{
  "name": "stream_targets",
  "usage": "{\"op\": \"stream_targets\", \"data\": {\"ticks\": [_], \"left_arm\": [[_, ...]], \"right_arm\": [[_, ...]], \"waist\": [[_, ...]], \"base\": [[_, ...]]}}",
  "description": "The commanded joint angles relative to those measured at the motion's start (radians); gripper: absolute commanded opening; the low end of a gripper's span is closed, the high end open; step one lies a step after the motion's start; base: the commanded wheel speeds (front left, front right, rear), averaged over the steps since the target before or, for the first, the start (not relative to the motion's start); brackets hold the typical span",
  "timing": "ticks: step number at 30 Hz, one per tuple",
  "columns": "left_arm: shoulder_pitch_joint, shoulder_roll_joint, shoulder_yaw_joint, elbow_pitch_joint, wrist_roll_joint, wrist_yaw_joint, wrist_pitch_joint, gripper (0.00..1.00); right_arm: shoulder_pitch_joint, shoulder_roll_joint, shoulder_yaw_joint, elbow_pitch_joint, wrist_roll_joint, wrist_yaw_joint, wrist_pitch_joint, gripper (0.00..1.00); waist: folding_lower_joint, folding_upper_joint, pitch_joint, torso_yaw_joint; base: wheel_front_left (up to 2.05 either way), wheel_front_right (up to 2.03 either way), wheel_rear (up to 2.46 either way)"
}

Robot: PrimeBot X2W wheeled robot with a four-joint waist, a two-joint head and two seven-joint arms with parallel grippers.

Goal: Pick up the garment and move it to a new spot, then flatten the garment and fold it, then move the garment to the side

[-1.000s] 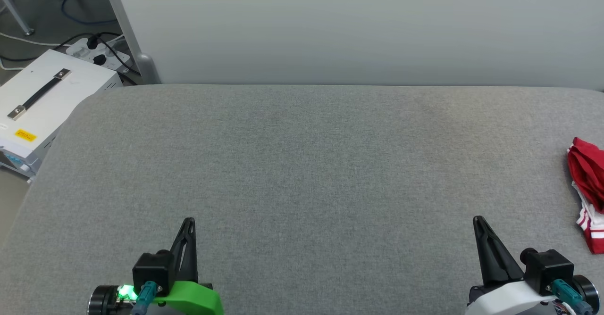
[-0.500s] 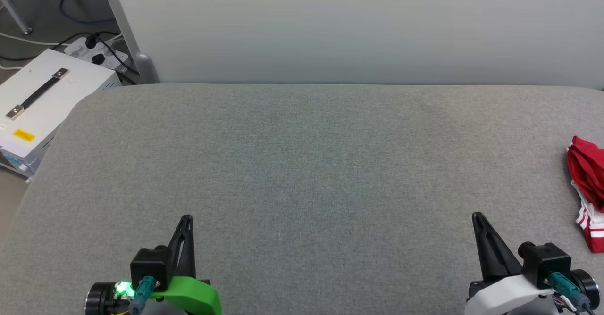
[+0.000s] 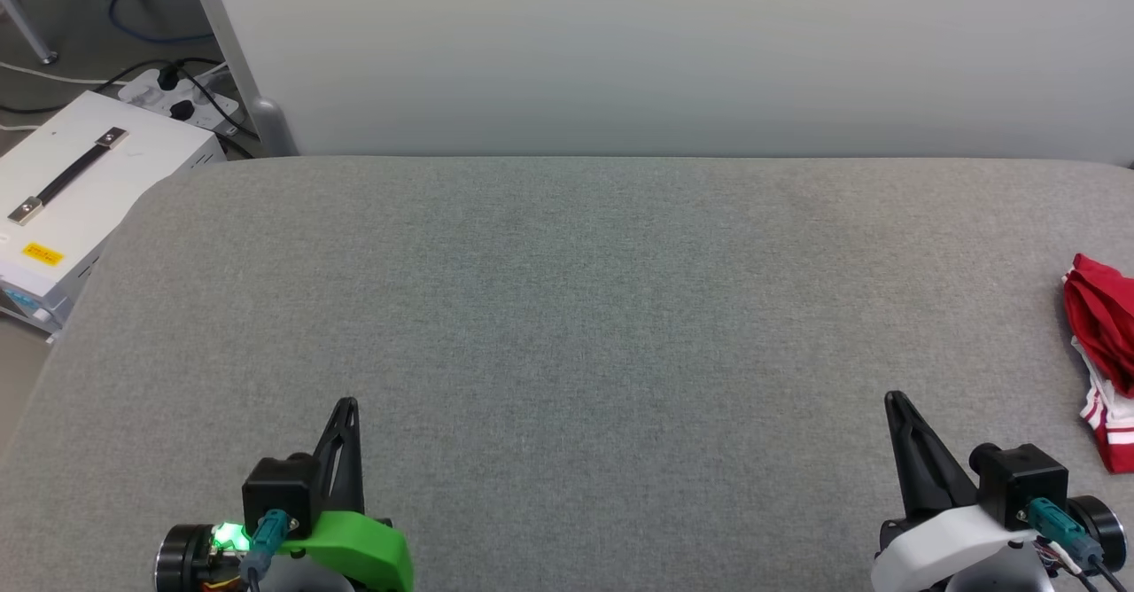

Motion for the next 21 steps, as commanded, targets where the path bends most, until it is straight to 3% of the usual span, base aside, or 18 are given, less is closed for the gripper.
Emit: {"op": "stream_targets", "data": {"ticks": [1, 21], "left_arm": [[-0.022, -0.004, 0.002, -0.007, 0.007, 0.005, 0.008, 0.00], [-0.033, -0.007, 0.012, -0.031, 0.018, 0.007, 0.048, 0.00]], "right_arm": [[-0.019, -0.001, -0.002, -0.007, -0.012, 0.000, 0.008, 0.00], [-0.037, -0.001, -0.003, -0.017, -0.031, -0.001, 0.049, 0.00]], "waist": [[0.0000, 0.0024, 0.000, 0.000], [0.0000, 0.0032, 0.004, -0.004]], "base": [[0.00, 0.00, 0.00], [0.00, 0.00, 0.00]]}}
